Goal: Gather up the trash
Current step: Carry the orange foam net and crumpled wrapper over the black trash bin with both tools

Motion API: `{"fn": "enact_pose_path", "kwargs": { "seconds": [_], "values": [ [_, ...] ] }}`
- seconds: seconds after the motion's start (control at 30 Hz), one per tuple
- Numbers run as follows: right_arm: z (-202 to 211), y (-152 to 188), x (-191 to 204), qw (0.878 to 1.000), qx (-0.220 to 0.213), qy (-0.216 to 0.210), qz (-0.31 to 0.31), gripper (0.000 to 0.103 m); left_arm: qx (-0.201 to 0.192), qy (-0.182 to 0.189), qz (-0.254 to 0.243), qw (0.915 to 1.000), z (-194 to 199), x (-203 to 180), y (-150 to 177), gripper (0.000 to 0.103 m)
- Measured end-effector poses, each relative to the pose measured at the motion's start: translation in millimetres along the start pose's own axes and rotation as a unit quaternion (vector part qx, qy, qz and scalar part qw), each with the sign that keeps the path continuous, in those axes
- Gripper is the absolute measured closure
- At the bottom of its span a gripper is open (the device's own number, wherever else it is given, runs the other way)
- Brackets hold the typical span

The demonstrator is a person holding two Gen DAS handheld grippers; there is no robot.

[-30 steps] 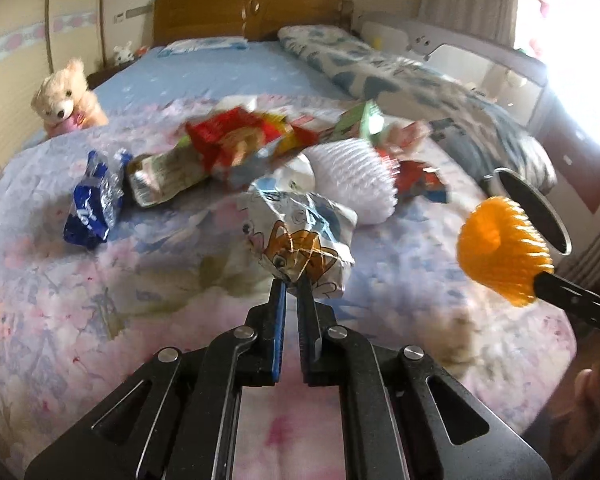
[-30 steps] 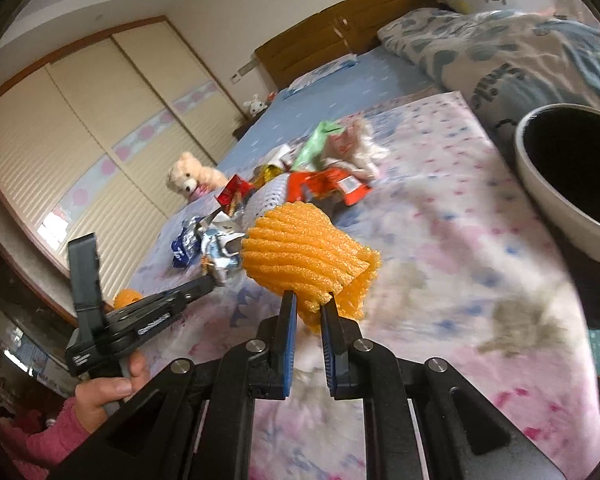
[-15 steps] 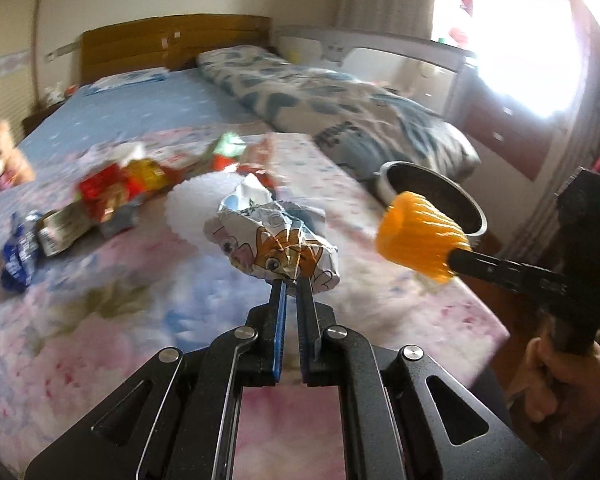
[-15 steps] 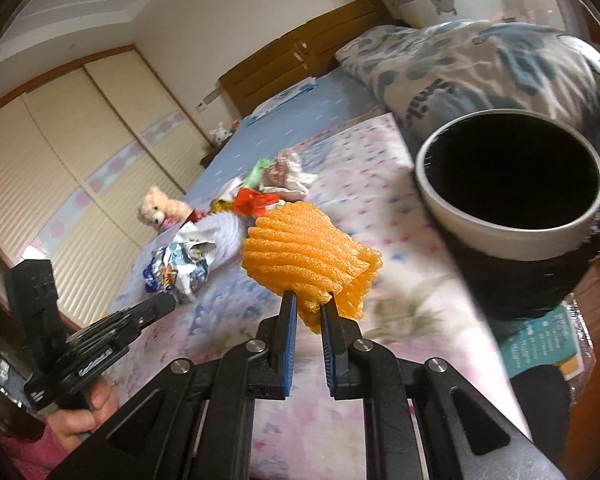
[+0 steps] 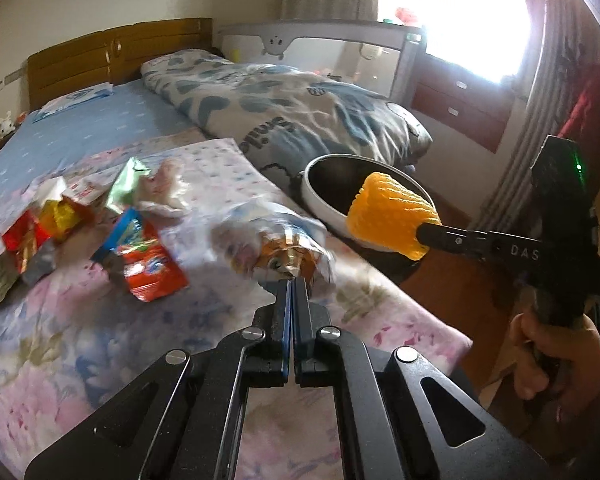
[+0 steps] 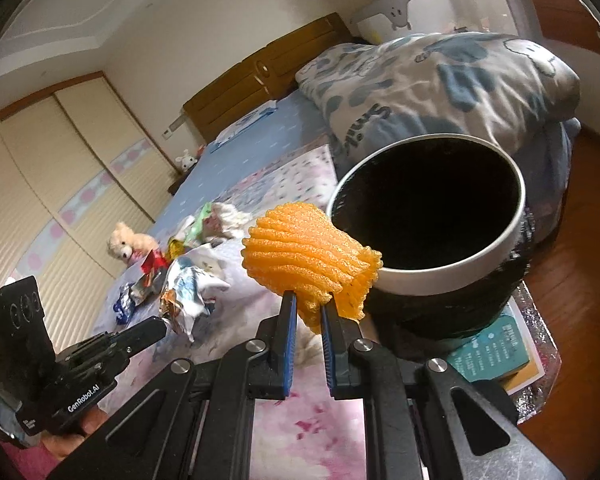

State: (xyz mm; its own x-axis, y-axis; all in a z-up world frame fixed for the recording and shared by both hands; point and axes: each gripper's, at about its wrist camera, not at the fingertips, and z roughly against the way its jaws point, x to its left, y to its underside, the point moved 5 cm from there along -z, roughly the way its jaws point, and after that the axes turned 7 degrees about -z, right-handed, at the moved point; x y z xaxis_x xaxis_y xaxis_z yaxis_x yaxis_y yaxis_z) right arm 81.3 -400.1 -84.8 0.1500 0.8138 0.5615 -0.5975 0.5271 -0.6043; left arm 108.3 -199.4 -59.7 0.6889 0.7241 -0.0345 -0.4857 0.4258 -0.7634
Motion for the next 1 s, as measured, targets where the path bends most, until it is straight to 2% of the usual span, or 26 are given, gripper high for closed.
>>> {"fn": "enact_pose_path", "kwargs": {
  "seconds": [0.23, 0.6, 0.67, 0.7, 0.73, 0.8, 0.87, 0.97, 1.0],
  "values": [
    [0, -4, -10, 1.0, -0.003, 0.001, -0.008, 0.092, 0.008, 0.002, -0.006, 1.0, -3, -8, 3, 0.103],
    [-8, 1, -5, 1.0, 0.005, -0.011, -0.009, 0.092, 0.037, -0.01, 0.015, 0.9992, -1, 9, 32, 0.102],
    [-9, 2, -4, 1.0, 0.006, -0.012, -0.008, 0.092, 0.05, -0.012, 0.029, 0.9983, -5, 13, 34, 0.093],
    [-8, 2, -3, 1.0, 0.005, -0.012, -0.008, 0.092, 0.051, -0.013, 0.036, 0.998, -7, 15, 33, 0.077],
    [-8, 3, -3, 1.0, 0.004, -0.012, -0.008, 0.092, 0.049, -0.016, 0.04, 0.9979, -7, 16, 33, 0.055],
    [-6, 2, -2, 1.0, 0.002, -0.012, -0.008, 0.092, 0.045, -0.031, 0.05, 0.9973, -10, 18, 29, 0.03],
    [-4, 1, -3, 1.0, -0.001, -0.011, -0.009, 0.092, 0.047, -0.028, 0.05, 0.9973, -17, 15, 24, 0.026],
    [-3, 1, -5, 1.0, -0.001, -0.008, -0.01, 0.092, 0.064, -0.037, 0.04, 0.9965, -34, 10, 25, 0.027],
    [-2, 1, -6, 1.0, 0.0, -0.008, -0.012, 0.092, 0.068, -0.035, 0.037, 0.9964, -37, 9, 26, 0.043]
  ]
}}
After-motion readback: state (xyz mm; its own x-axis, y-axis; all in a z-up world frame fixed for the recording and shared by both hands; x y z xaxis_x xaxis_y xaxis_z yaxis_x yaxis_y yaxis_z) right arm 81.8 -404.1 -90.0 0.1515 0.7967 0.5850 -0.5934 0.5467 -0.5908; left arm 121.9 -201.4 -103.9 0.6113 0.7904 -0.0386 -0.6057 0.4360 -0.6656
